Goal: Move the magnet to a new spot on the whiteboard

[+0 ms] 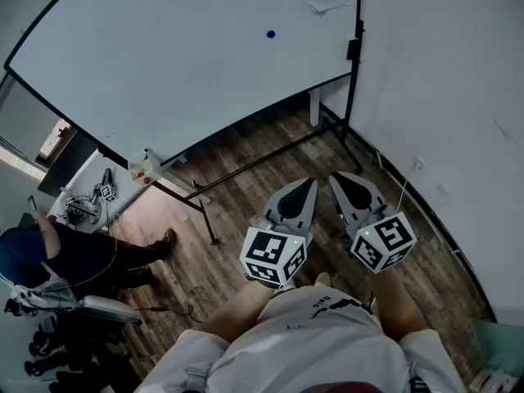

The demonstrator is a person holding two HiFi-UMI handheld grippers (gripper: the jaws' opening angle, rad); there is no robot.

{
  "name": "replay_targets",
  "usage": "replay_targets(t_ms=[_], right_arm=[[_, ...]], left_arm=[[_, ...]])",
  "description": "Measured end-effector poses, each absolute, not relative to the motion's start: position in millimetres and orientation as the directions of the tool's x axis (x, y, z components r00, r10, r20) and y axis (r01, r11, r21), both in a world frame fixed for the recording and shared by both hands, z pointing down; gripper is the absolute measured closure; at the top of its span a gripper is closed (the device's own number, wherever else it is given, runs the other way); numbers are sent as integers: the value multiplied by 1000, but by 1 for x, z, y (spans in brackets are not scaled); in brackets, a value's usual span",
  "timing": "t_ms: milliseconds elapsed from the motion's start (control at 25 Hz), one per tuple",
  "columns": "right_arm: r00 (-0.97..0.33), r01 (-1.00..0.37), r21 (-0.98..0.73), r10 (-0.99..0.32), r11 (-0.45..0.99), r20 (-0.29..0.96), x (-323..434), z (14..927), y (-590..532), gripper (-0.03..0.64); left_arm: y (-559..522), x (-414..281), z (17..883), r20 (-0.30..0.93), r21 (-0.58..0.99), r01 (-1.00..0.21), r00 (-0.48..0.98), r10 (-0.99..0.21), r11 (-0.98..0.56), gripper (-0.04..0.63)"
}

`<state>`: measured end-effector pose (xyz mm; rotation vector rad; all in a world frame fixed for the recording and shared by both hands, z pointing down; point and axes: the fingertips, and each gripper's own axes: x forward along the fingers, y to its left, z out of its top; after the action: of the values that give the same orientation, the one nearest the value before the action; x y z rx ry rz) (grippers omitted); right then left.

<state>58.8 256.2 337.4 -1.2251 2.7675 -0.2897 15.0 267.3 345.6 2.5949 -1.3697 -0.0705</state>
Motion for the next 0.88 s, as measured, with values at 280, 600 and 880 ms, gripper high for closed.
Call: replay_targets(t_ms=[280,600,880], right_arm=[[-690,-701,-231,-723,675,-20,58,336,258,603],[-704,-678,-262,-709,687,-38,64,337,256,603],[-716,-663,-267,-697,699,-47,78,345,255,603]], left_arm=[[268,16,345,57,197,-816,562,-825,-543,584],[266,21,347,70,197,-824,552,-831,-531,583],[267,30,352,74,181,-849,516,-854,-497,584]])
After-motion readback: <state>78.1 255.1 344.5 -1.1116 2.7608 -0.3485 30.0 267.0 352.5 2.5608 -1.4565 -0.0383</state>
